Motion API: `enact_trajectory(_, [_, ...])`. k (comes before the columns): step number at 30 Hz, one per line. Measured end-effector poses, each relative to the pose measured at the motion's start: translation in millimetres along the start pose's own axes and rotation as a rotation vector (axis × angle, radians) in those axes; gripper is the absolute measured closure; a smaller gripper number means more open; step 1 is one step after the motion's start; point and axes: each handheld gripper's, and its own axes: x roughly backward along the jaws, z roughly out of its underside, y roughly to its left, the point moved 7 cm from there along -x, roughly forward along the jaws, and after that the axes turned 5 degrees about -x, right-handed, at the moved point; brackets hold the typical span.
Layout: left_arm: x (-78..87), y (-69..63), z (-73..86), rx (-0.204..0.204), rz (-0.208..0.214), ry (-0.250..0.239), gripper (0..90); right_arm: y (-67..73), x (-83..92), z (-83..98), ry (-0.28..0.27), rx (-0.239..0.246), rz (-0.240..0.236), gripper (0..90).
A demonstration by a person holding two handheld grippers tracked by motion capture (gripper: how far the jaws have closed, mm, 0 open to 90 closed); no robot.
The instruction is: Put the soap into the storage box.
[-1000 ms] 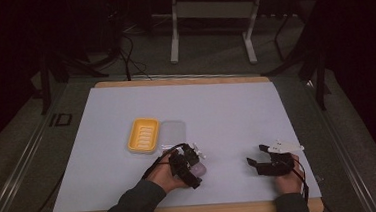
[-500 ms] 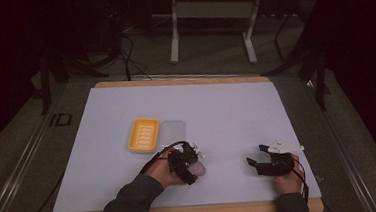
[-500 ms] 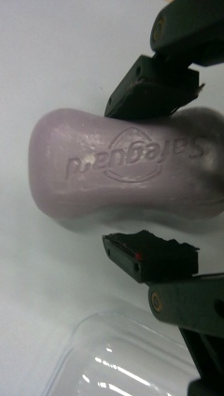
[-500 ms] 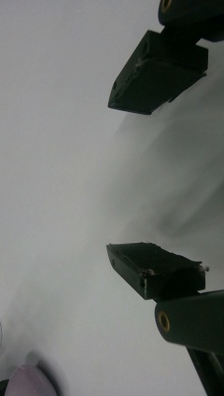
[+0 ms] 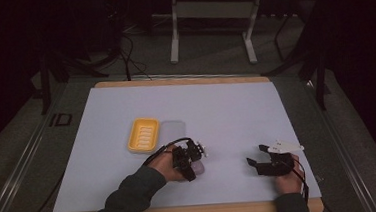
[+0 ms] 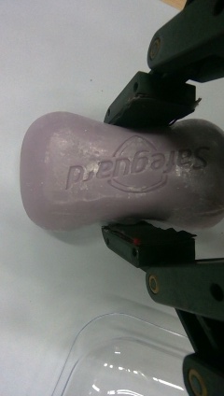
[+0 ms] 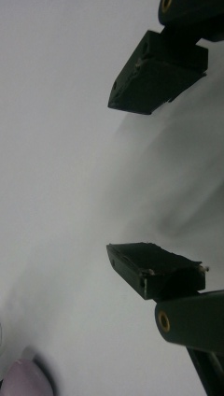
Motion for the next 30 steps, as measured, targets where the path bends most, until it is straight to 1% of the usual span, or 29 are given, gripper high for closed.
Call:
enact_trajectory(5, [0.3, 1.5, -0.8, -0.001, 0.008, 0.012, 46.4, -0.1, 0.0, 0.0, -0.001, 0.001, 0.001, 24.8])
enact_trajectory(6, [0.1, 1.3, -1.1, 0.004, 0.010, 0.012, 46.4, -0.2, 0.1, -0.1, -0.003, 0.001, 0.000, 24.8])
enact_trajectory(9, [-0.3, 1.0, -1.9, 0.005, 0.006, 0.016, 46.2, -0.2, 0.1, -0.1, -0.003, -0.001, -0.001, 24.8])
enact_trajectory(14, [-0.6, 1.1, -2.5, -0.007, -0.001, 0.023, 46.3, -0.2, 0.1, -0.1, -0.002, 0.000, 0.001, 24.8])
enact_trajectory(16, [-0.3, 0.6, -2.5, -0.020, -0.010, 0.029, 48.8, -0.3, 0.2, -0.1, -0.003, -0.001, 0.000, 24.8])
enact_trajectory(17, [-0.3, 0.4, -2.7, -0.020, -0.011, 0.033, 49.2, -0.2, 0.1, -0.1, -0.003, -0.002, 0.000, 24.8])
enact_trajectory(20, [-0.1, 0.2, -3.1, -0.035, -0.018, 0.043, 49.5, -0.2, 0.1, -0.1, -0.002, 0.000, 0.001, 24.8])
enact_trajectory(21, [-0.1, 0.2, -3.1, -0.035, -0.018, 0.043, 49.5, -0.2, 0.1, -0.1, -0.002, 0.000, 0.001, 24.8])
enact_trajectory(22, [-0.3, -0.5, -3.4, -0.046, -0.018, 0.043, 49.5, -0.1, 0.1, -0.1, -0.002, 0.000, 0.000, 24.8])
enact_trajectory(24, [-0.1, -0.8, -3.4, -0.053, -0.017, 0.047, 49.6, -0.3, 0.1, -0.1, -0.002, 0.000, 0.000, 24.8])
enact_trajectory(28, [-0.2, -0.9, -3.5, -0.053, -0.017, 0.046, 49.5, 0.0, 0.1, 0.0, 0.000, -0.001, 0.000, 24.8])
enact_trajectory(30, [-0.7, -0.9, -3.3, -0.043, -0.012, 0.040, 48.9, -0.1, 0.0, 0.0, -0.001, 0.001, 0.001, 24.8])
